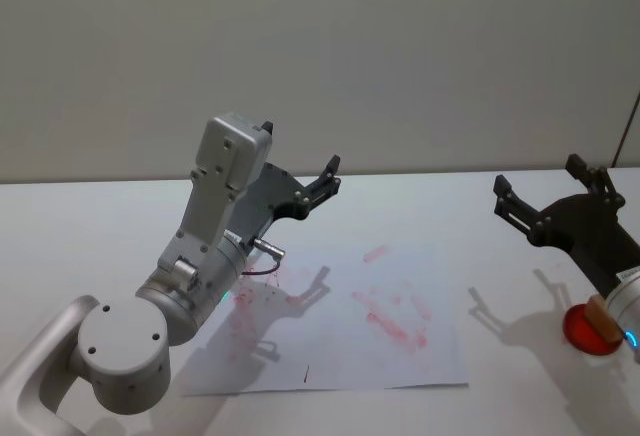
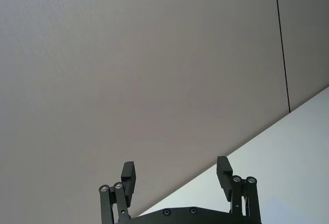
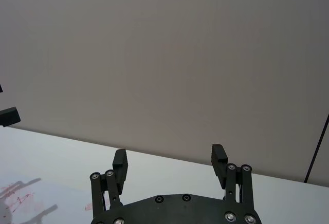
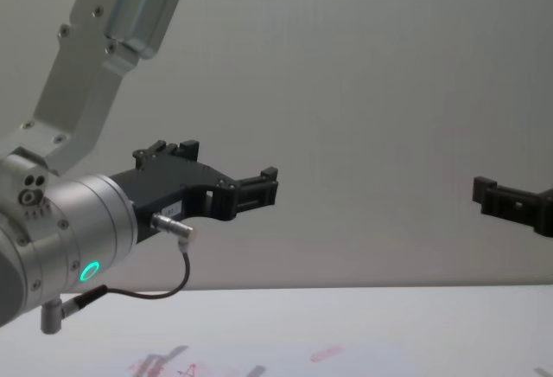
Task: Use the one hand to pick up the stamp and affix it onto the A4 paper.
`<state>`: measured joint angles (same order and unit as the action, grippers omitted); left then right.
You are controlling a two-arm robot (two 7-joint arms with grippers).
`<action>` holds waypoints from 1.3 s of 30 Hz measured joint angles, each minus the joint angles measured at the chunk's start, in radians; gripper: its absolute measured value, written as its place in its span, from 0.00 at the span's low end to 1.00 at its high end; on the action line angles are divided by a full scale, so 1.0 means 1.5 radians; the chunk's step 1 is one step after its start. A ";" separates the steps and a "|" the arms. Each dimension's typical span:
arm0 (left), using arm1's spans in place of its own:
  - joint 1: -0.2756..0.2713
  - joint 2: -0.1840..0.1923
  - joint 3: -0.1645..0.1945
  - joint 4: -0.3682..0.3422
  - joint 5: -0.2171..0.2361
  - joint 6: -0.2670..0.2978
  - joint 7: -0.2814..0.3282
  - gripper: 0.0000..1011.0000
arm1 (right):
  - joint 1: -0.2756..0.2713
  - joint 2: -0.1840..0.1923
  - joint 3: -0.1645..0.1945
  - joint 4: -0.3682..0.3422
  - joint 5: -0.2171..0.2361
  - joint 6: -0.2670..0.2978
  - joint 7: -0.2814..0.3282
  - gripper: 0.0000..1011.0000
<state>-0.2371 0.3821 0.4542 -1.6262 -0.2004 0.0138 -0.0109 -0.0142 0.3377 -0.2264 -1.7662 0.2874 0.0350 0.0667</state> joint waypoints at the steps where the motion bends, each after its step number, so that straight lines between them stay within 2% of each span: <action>1: 0.000 0.000 0.000 0.000 0.000 0.000 0.000 0.99 | 0.000 0.000 0.000 0.000 0.000 0.000 0.000 0.99; 39: 0.000 0.000 0.000 0.000 0.000 0.000 0.000 0.99 | 0.000 0.000 0.000 0.000 0.000 -0.001 0.000 0.99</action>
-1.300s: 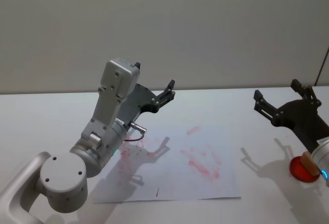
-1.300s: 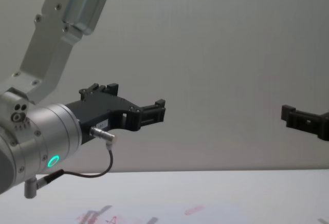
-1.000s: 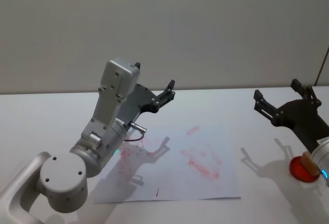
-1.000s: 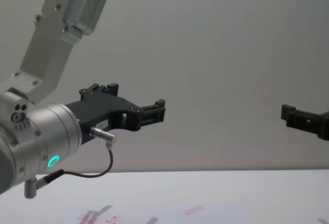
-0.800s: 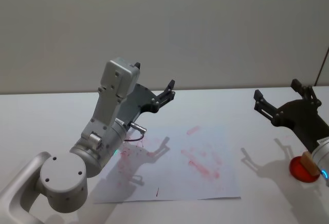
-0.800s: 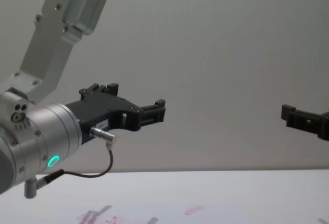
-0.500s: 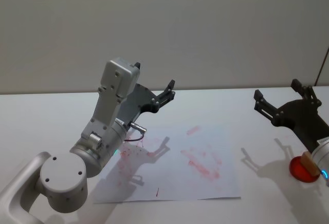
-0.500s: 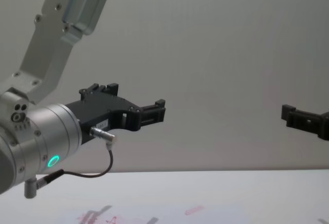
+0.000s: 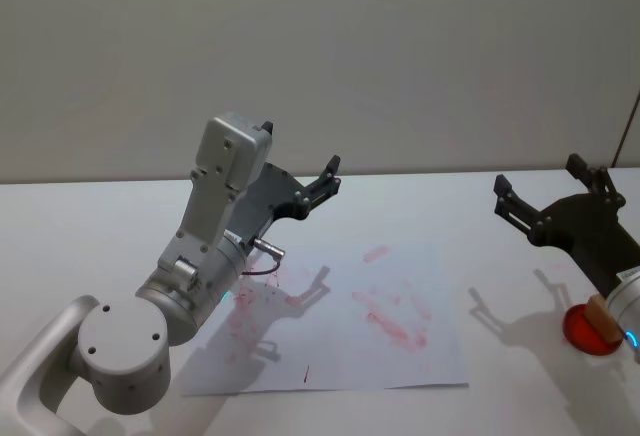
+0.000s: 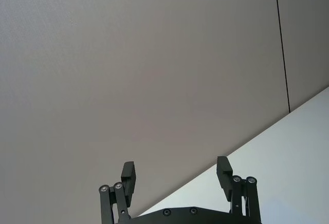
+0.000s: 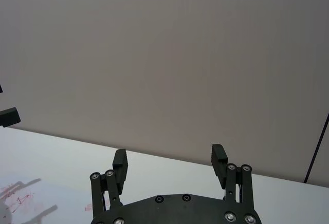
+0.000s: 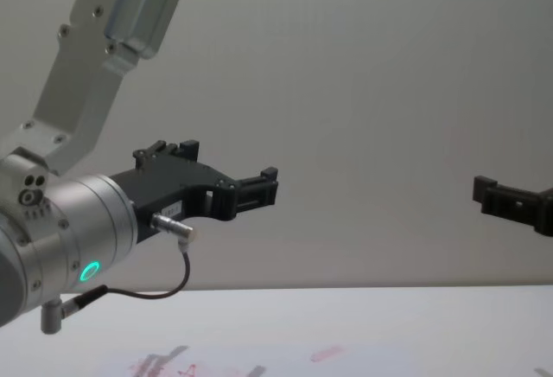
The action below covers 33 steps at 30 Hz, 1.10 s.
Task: Use the one hand to pick up the stamp and affix it onto the A4 paper.
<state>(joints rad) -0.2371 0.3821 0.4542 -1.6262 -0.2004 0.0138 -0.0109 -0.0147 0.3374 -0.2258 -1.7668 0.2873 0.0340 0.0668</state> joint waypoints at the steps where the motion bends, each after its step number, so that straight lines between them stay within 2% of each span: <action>1: 0.000 0.000 0.000 0.000 0.000 0.000 0.000 0.99 | 0.000 0.000 0.000 0.000 0.000 0.000 0.000 0.99; 15: 0.000 0.000 0.000 0.000 0.000 0.000 0.000 0.99 | -0.001 0.001 0.000 0.000 0.000 0.000 0.000 0.99; 20: 0.000 0.000 0.000 0.000 0.000 0.000 0.000 0.99 | -0.012 0.009 0.005 -0.008 0.005 0.002 -0.006 0.99; 25: 0.000 0.000 0.000 0.000 0.000 0.000 0.000 0.99 | -0.050 0.037 0.021 -0.032 0.026 0.009 -0.027 0.99; 33: 0.000 0.000 0.000 0.000 0.000 0.000 0.000 0.99 | -0.130 0.091 0.055 -0.072 0.071 0.024 -0.063 0.99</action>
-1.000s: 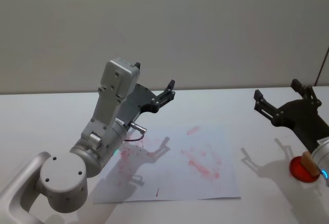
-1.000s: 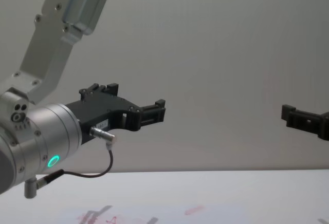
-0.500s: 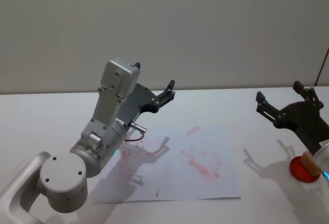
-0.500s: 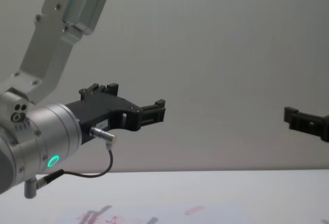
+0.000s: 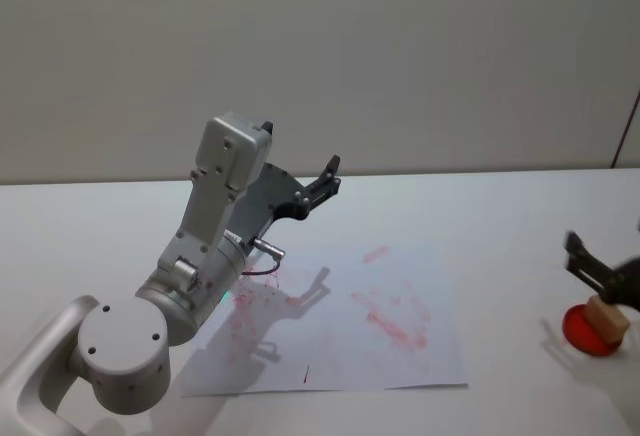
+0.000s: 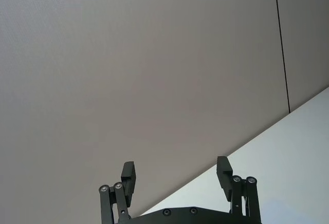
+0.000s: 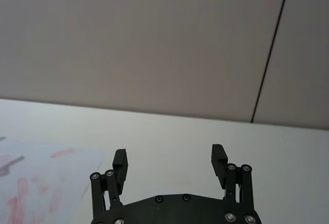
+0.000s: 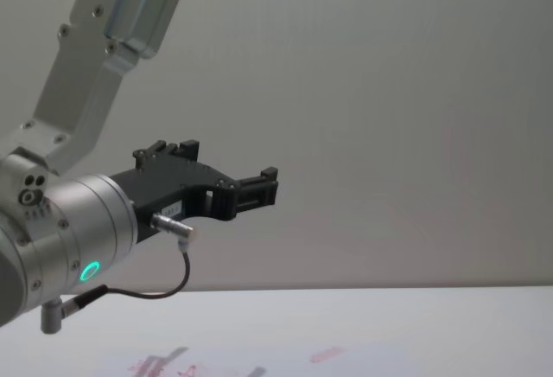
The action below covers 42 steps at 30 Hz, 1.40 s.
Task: Use the one hand to pick up the stamp and affix it onto the A4 paper.
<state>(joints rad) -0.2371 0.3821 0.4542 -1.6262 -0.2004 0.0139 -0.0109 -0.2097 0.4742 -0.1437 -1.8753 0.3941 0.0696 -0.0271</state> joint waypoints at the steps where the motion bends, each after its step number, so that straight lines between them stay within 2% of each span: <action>1: 0.000 0.000 0.000 0.000 0.000 0.000 0.000 0.99 | -0.015 0.010 0.007 -0.006 0.009 0.004 -0.005 0.99; 3: 0.000 0.000 0.000 0.000 0.000 0.000 0.000 0.99 | -0.036 0.025 0.017 -0.014 0.022 0.011 -0.013 0.99; 8: 0.000 0.000 0.000 0.000 0.000 0.000 0.000 0.99 | -0.063 0.046 0.031 -0.021 0.039 0.027 -0.018 0.99; 15: 0.000 0.000 0.000 0.000 0.000 0.000 0.000 0.99 | -0.068 0.060 0.039 -0.014 0.047 0.060 -0.011 0.99; 25: 0.000 0.000 0.000 0.000 0.000 0.000 0.000 0.99 | -0.030 0.055 0.032 0.022 0.034 0.109 0.024 0.99; 33: 0.000 0.000 0.000 0.000 0.000 0.000 0.000 0.99 | 0.006 0.038 0.017 0.055 0.015 0.147 0.051 0.99; 42: 0.000 0.000 0.000 0.000 0.000 0.000 0.000 0.99 | 0.030 0.023 0.005 0.078 0.002 0.174 0.069 0.99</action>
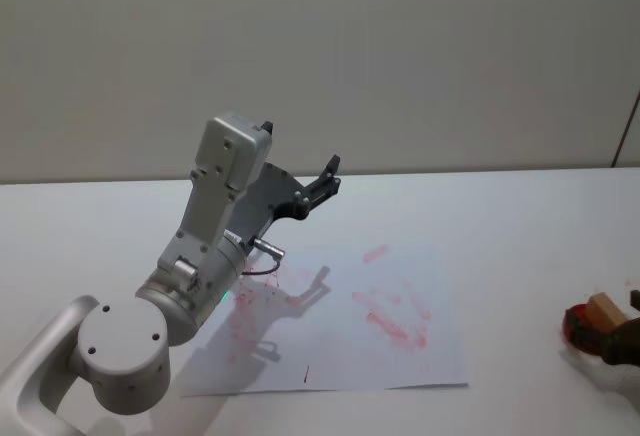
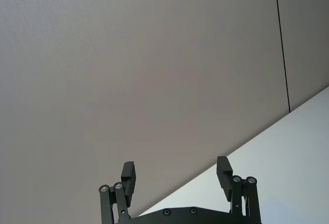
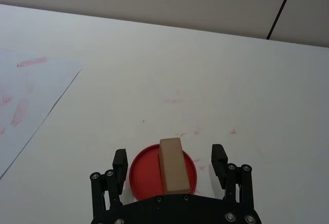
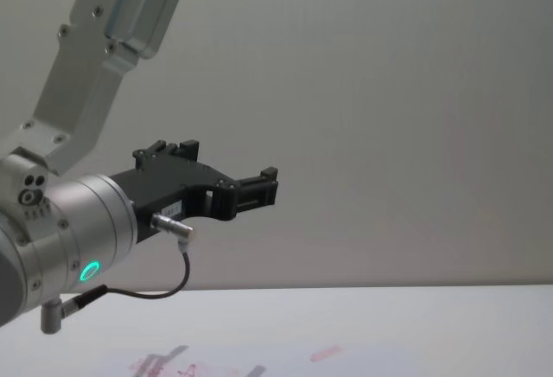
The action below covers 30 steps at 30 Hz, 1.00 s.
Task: Use the one hand to pick up the stamp and affix it onto the A4 paper.
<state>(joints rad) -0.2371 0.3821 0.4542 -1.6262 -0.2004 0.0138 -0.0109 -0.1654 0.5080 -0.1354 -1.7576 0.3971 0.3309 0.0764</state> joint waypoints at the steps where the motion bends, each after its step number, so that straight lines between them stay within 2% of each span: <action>1: 0.000 0.000 0.000 0.000 0.000 0.000 0.000 0.99 | 0.002 -0.001 -0.001 0.002 -0.001 0.002 0.001 0.99; 4: 0.000 0.000 0.000 0.000 0.000 0.000 0.000 0.99 | 0.007 -0.005 -0.004 0.007 -0.004 0.008 0.005 0.98; 10: 0.000 0.000 0.000 0.000 0.000 0.000 0.000 0.99 | 0.014 -0.010 -0.008 0.015 -0.009 0.016 0.011 0.86; 17: 0.000 0.000 0.000 0.000 0.000 0.000 0.000 0.99 | 0.020 -0.014 -0.011 0.021 -0.012 0.022 0.015 0.62; 23: 0.000 0.000 0.000 0.000 0.000 0.000 0.000 0.99 | 0.022 -0.016 -0.012 0.023 -0.013 0.024 0.017 0.47; 24: 0.000 0.000 0.000 0.000 0.000 0.000 0.000 0.99 | 0.023 -0.016 -0.012 0.024 -0.013 0.025 0.017 0.40; 28: 0.000 0.000 0.000 0.000 0.000 0.000 0.000 0.99 | 0.024 -0.017 -0.013 0.025 -0.014 0.026 0.018 0.30; 29: 0.000 0.000 0.000 0.000 0.000 0.000 0.000 0.99 | 0.024 -0.017 -0.013 0.025 -0.014 0.026 0.018 0.25; 30: 0.000 0.000 0.000 0.000 0.000 0.000 0.000 0.99 | 0.024 -0.017 -0.013 0.025 -0.014 0.026 0.019 0.25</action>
<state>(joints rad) -0.2371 0.3821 0.4542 -1.6262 -0.2004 0.0139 -0.0109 -0.1293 0.4822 -0.1548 -1.7198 0.3760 0.3704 0.1042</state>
